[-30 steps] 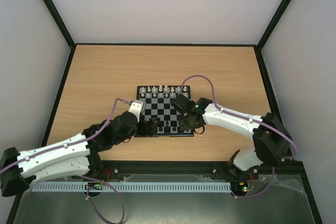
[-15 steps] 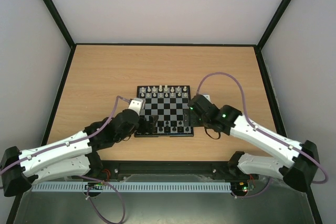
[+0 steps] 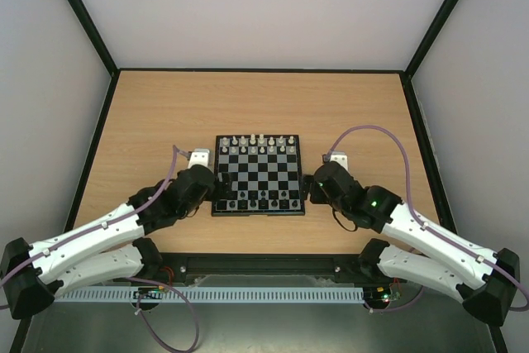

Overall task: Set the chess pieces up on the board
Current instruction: Pick up the chess piece at the center of the board.

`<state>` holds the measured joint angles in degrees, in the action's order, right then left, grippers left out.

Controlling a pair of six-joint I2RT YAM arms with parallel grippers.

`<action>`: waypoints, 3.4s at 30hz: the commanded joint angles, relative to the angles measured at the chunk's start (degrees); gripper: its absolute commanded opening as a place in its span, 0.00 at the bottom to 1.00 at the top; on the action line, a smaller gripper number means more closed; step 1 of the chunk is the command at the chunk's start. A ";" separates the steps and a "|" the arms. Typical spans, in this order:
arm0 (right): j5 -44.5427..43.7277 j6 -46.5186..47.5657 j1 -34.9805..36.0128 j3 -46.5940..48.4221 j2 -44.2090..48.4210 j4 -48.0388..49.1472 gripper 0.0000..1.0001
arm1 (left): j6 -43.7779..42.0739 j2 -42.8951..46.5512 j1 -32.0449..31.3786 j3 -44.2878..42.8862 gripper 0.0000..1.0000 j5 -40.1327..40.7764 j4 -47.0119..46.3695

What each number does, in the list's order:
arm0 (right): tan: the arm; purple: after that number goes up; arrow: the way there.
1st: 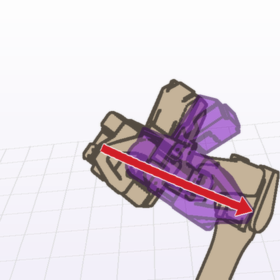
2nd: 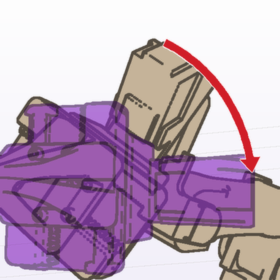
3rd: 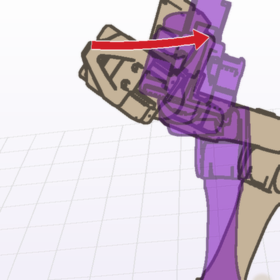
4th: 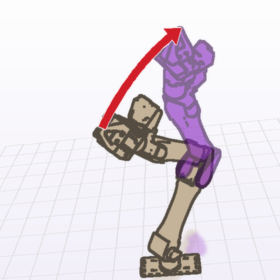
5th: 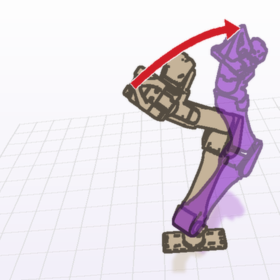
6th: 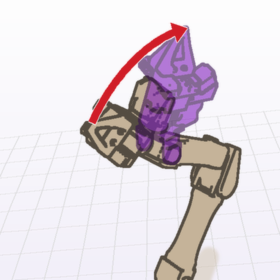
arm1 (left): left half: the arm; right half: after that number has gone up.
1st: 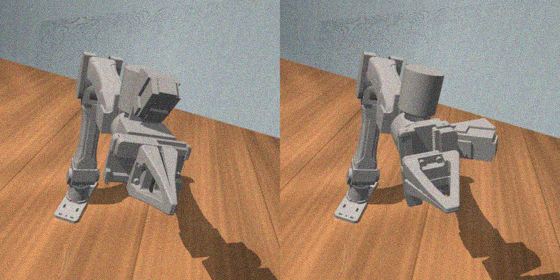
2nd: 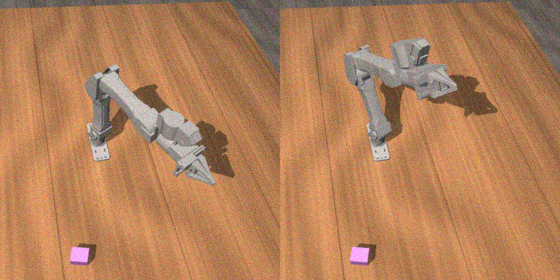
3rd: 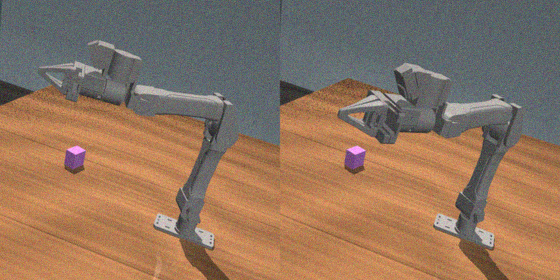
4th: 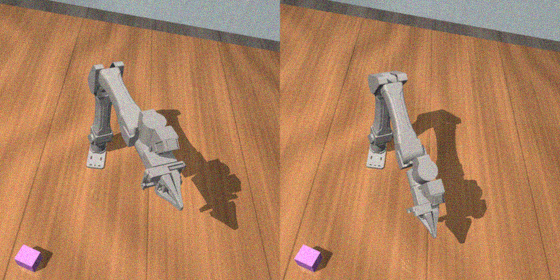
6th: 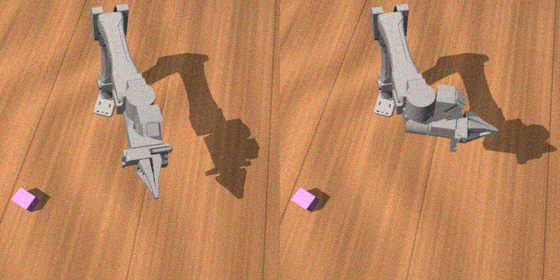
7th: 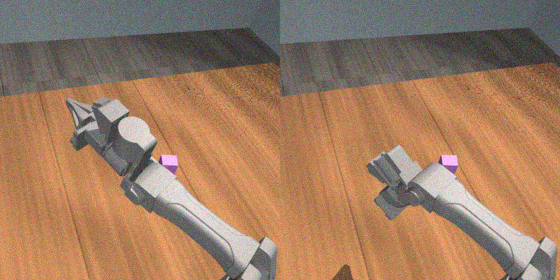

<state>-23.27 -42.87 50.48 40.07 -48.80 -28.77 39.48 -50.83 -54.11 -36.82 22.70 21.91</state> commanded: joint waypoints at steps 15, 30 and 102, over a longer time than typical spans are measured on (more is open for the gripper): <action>4.85 1.99 -0.27 -5.57 3.08 8.34 0.99 | 5.85 -1.16 5.61 -1.80 0.99 2.26 6.20; 8.63 2.59 -0.21 -7.44 3.66 10.76 0.99 | 9.27 -4.86 10.49 -0.64 0.99 1.05 7.17; 18.41 6.24 -0.23 -9.23 3.27 14.99 0.99 | 16.08 -16.70 16.20 7.23 0.38 -5.61 4.70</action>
<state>-5.17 -37.45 50.33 31.59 -45.78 -14.61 55.61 -66.87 -37.34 -27.88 15.53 26.09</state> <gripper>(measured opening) 0.986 0.405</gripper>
